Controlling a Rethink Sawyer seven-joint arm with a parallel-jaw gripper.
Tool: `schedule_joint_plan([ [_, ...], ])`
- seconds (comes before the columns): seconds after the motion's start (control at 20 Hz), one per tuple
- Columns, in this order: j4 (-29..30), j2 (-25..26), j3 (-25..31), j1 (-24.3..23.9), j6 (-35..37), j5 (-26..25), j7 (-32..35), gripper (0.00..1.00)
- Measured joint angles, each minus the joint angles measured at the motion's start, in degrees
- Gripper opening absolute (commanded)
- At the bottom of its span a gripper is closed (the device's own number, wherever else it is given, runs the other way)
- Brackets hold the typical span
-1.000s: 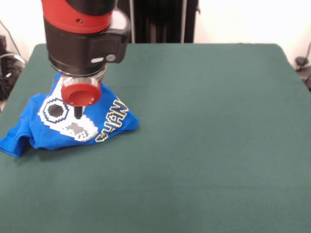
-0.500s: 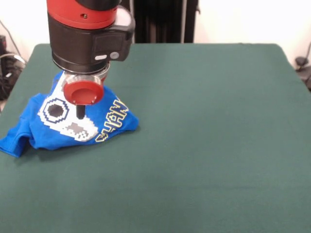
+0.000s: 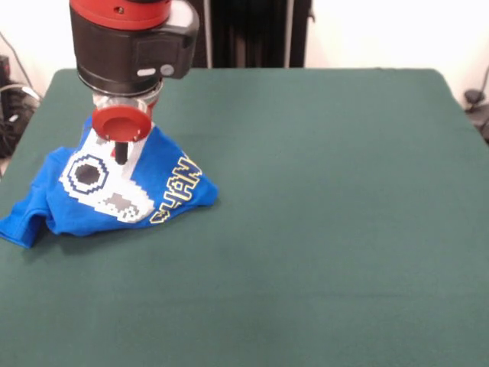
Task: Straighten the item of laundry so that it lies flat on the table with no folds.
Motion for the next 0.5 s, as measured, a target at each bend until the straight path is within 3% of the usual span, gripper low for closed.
schedule_joint_plan([
  [0.5,3.24,-0.58,0.01,-0.16,-3.46,0.01,0.0,0.0],
])
